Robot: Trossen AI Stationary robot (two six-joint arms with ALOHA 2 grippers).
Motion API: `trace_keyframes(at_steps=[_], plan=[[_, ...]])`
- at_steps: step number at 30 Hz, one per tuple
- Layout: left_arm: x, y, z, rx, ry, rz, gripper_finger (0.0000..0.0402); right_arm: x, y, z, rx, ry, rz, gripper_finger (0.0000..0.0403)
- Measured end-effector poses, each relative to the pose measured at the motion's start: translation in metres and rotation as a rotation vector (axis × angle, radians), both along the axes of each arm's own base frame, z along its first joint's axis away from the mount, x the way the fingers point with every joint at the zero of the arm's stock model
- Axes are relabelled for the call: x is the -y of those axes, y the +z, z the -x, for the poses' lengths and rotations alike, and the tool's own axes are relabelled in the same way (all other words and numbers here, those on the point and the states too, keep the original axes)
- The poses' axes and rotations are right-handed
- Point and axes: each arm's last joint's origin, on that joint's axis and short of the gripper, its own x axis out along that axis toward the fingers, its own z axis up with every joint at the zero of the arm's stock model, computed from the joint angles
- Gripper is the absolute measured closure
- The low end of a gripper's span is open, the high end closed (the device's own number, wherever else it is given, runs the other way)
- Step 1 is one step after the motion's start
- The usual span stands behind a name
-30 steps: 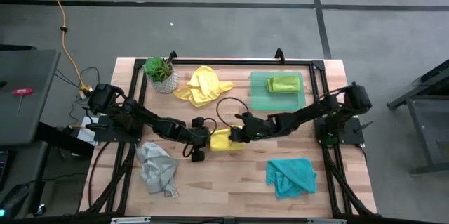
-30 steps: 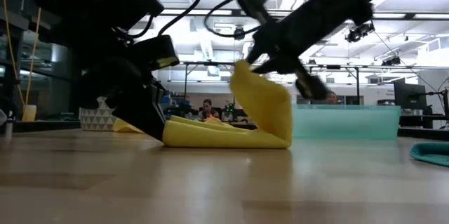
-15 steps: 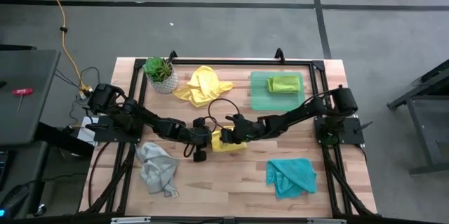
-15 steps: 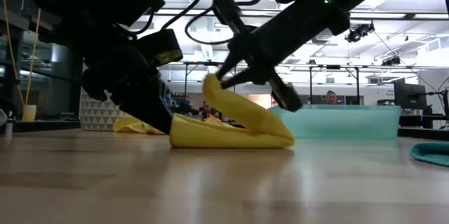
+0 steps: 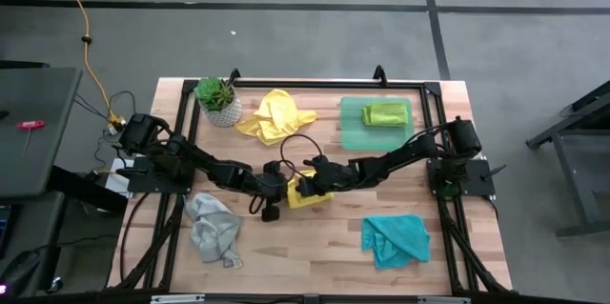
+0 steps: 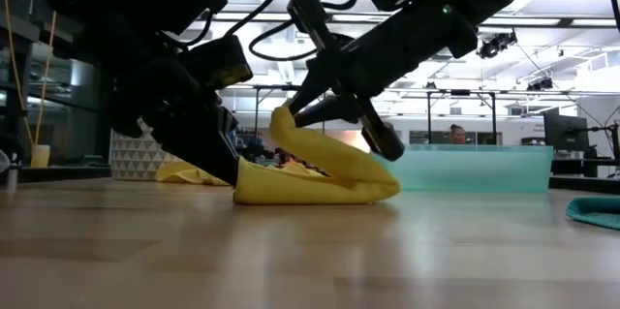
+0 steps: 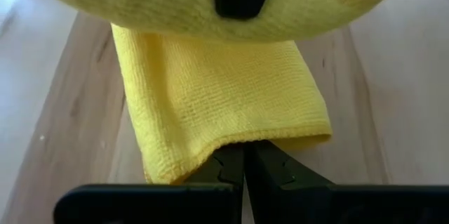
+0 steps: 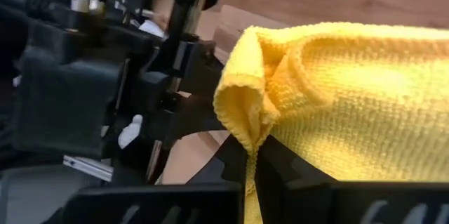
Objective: Fold microfiber towels
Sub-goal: Fold the bottom yellow towel
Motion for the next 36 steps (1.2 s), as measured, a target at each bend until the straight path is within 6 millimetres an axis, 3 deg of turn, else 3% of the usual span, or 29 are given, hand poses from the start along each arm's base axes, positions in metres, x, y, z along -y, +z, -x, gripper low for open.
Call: trace_keyframes(at_steps=[9, 19, 23, 31, 36], plan=[[-0.001, 0.0, 0.0, 0.003, 0.023, -0.028, 0.0401, -0.002, 0.0, 0.0, 0.011, 0.146, 0.091, 0.0403], [-0.001, 0.0, 0.0, 0.005, 0.024, -0.029, 0.0401, 0.001, 0.003, -0.002, 0.046, 0.152, 0.136, 0.0394], [-0.001, 0.001, 0.0, 0.008, 0.024, -0.029, 0.0401, 0.006, 0.007, -0.005, 0.09, 0.154, 0.178, 0.0353], [-0.001, 0.003, 0.001, 0.008, 0.038, -0.01, 0.0401, 0.016, 0.005, -0.005, 0.09, 0.316, 0.205, 0.0229], [-0.002, 0.013, 0.007, -0.019, 0.039, -0.01, 0.0401, 0.025, 0.018, 0.004, 0.07, 0.425, 0.272, 0.0204]])
